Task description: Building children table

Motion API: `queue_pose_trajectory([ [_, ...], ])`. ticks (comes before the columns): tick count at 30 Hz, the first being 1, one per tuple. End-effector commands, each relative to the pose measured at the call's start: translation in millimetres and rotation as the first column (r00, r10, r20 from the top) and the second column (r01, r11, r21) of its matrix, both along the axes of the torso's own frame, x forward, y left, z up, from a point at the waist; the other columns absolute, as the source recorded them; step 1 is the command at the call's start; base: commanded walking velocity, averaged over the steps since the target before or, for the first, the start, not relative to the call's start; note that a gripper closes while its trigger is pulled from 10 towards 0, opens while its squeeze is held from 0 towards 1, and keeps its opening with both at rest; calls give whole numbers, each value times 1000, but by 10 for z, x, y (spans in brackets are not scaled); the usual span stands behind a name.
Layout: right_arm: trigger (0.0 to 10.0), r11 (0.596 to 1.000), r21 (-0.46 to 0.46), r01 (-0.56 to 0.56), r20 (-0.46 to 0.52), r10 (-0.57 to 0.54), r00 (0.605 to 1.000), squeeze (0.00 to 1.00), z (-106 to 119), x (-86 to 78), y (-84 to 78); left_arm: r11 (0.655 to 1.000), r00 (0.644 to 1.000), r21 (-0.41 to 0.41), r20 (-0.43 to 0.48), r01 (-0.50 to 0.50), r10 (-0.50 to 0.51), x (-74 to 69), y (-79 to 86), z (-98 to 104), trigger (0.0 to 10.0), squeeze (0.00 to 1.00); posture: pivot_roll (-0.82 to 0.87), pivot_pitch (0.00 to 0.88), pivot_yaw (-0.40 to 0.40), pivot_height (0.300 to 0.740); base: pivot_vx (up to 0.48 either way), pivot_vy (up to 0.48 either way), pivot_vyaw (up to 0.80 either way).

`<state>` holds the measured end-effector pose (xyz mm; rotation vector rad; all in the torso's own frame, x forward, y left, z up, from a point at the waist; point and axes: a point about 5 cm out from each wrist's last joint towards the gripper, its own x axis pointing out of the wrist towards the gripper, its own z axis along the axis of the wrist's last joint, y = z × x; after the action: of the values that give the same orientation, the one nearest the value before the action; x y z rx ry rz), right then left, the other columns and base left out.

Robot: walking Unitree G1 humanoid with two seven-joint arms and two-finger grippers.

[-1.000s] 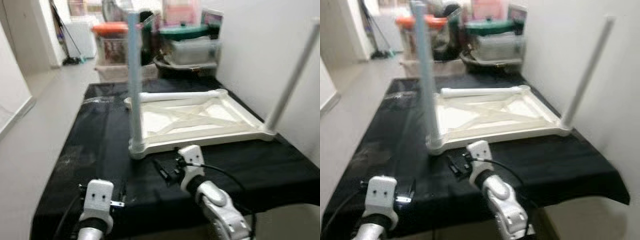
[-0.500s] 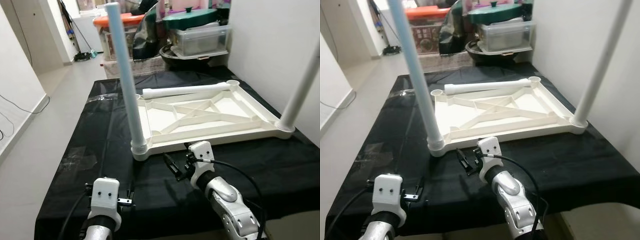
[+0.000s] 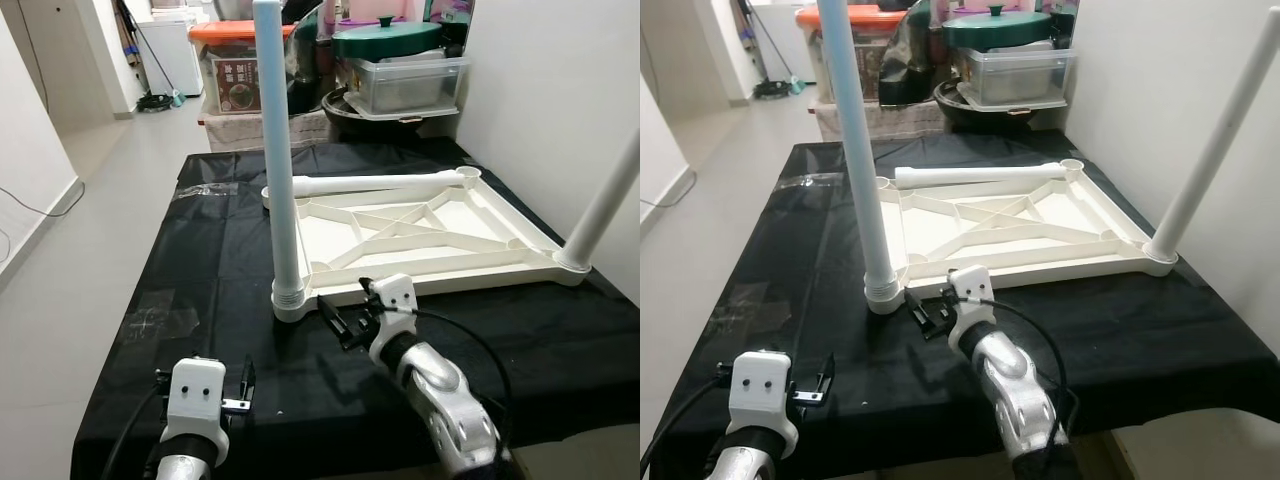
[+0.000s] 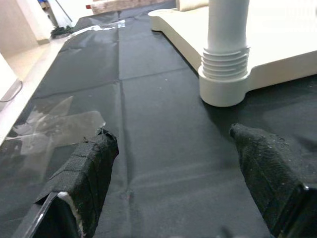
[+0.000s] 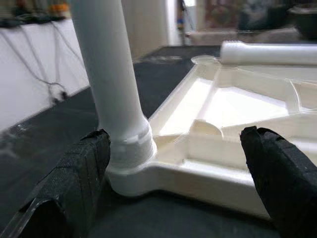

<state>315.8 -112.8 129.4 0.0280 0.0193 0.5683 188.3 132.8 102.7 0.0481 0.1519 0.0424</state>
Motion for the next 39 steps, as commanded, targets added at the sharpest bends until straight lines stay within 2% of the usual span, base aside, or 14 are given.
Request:
queue_pose_trajectory([
  [1, 10000, 999, 24, -34, -29, 34, 999, 0, -8, 41, -22, 1000, 1000, 7, 10, -2, 2, -18, 6, 21, 10000, 0, 56, 36, -2, 740, 0, 0, 0],
  [10, 10000, 999, -21, 27, 14, -27, 1000, 0, 34, 138, -128, 1000, 1000, 8, 5, 6, -6, -41, -12, 16, 10000, 0, 63, 37, -11, 740, 0, 0, 0],
  [14, 10000, 998, -38, 49, -8, -50, 999, 0, -74, 53, -185, 1000, 1000, 5, 2, 7, -7, -54, -16, 8, 10000, 0, 64, 36, -5, 740, 0, 0, 369],
  [18, 10000, 998, -37, 46, -18, -47, 999, 0, -93, 42, -204, 1000, 1000, 4, 1, 8, -8, -54, -17, 7, 10000, 0, 64, 36, -5, 740, 0, 0, 413],
  [20, 10000, 999, -29, 46, -35, -47, 998, 0, -125, 13, -282, 1000, 1000, 2, 1, 11, -11, -56, -14, 7, 10000, 0, 58, 31, -3, 740, 0, 0, 0],
  [21, 10000, 997, -23, 73, -10, -73, 997, 0, -98, -109, -441, 1000, 1000, 19, 18, -2, 2, -99, 45, 56, 10000, 0, 50, 27, -1, 740, 0, 0, 0],
  [23, 10000, 997, -23, 80, 0, -80, 997, 0, -87, -142, -475, 1000, 1000, 25, 22, -6, 5, -112, 62, 70, 10000, 0, 50, 27, -1, 740, 0, 0, 0],
  [24, 10000, 997, -16, 82, 6, -82, 997, 0, -69, -225, -486, 999, 1000, 29, 26, -16, 15, -144, 101, 86, 10000, 0, 46, 29, 1, 740, 0, 0, 0],
  [26, 10000, 996, -22, 86, 12, -86, 996, 0, -62, -380, -463, 999, 999, 39, 22, -29, 28, -199, 158, 95, 10000, 0, 45, 28, 2, 740, 0, 0, 0],
  [27, 10000, 996, -22, 86, 12, -86, 996, 0, -62, -380, -463, 999, 999, 39, 22, -29, 28, -199, 158, 95, 10000, 0, 45, 28, 2, 740, 0, 0, 0],
  [29, 10000, 995, -20, 99, 6, -99, 995, 0, -70, -484, -422, 998, 999, 44, 14, -36, 35, -228, 181, 91, 10000, 0, 48, 29, 3, 740, 0, 0, 800],
  [36, 10000, 994, -1, 110, -9, -110, 994, 0, -98, -514, -380, 999, 1000, 48, 18, -23, 22, -213, 157, 94, 10000, 0, 50, 22, 9, 740, 0, 0, 800],
  [39, 10000, 994, 1, 113, -15, -112, 994, 0, -108, -468, -366, 999, 1000, 48, 21, -5, 4, -181, 129, 96, 10000, 0, 48, 22, 11, 740, 0, 0, 800],
])
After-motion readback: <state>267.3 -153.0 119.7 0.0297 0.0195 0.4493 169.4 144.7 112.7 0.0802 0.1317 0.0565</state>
